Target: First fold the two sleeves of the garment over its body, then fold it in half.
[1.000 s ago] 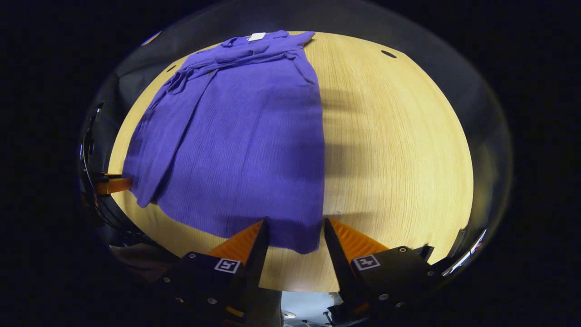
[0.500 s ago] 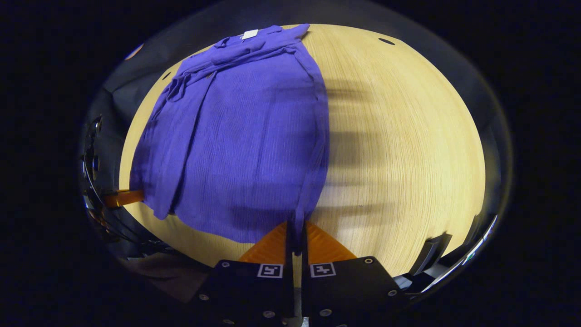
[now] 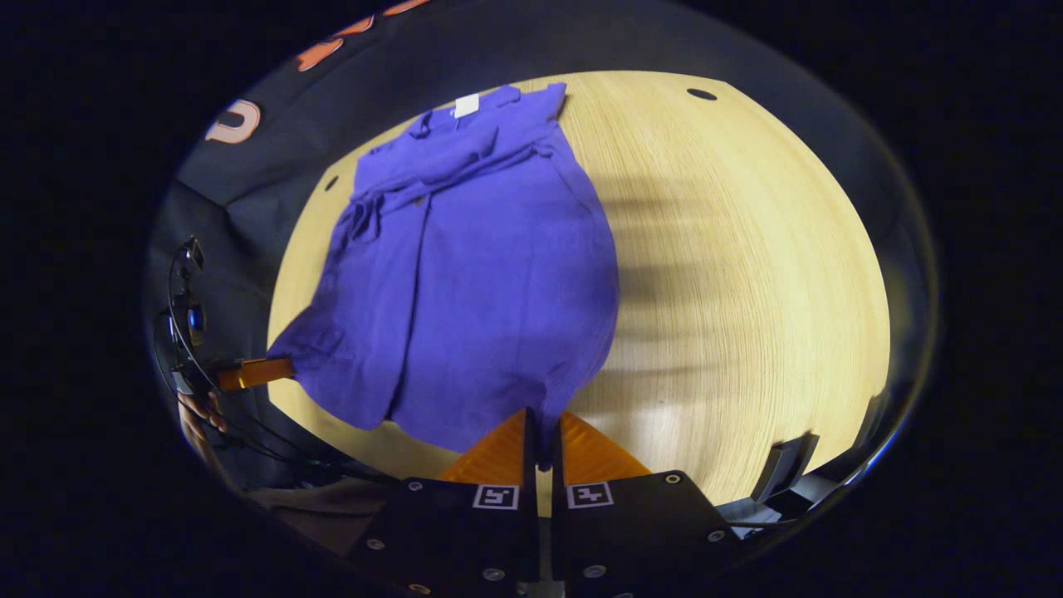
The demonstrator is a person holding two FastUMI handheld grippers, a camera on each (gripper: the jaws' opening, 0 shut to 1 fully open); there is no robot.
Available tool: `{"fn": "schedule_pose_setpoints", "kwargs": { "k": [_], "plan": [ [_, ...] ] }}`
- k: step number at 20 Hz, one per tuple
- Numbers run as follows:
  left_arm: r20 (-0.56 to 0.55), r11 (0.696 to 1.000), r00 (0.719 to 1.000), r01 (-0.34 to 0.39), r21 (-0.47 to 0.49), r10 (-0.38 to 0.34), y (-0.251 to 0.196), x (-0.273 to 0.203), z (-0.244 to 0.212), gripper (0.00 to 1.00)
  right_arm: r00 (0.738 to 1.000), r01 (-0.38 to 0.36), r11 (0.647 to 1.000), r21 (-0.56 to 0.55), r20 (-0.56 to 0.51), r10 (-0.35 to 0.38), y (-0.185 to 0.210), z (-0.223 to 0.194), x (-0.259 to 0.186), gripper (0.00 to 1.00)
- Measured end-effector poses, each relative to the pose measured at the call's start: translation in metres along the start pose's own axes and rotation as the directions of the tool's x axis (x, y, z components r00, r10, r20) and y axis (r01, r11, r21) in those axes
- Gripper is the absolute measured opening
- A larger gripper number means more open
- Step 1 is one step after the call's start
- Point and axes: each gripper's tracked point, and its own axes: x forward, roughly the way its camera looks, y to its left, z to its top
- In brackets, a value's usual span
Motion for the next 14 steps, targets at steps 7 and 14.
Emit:
{"fn": "schedule_pose_setpoints", "kwargs": {
  "k": [7,14],
  "plan": [
    [0.148,0.997,0.988,0.017,0.079,-0.029,-0.009,-0.039,0.090,0.06,0.984,-0.031,0.998,-0.061,0.175,0.041,0.019,0.092,-0.045,0.06],
    [0.225,0.989,0.974,-0.005,0.146,-0.028,-0.015,-0.055,0.173,0.06,0.959,-0.014,0.992,-0.123,0.279,0.048,0.033,0.174,-0.057,0.06]
  ]
}}
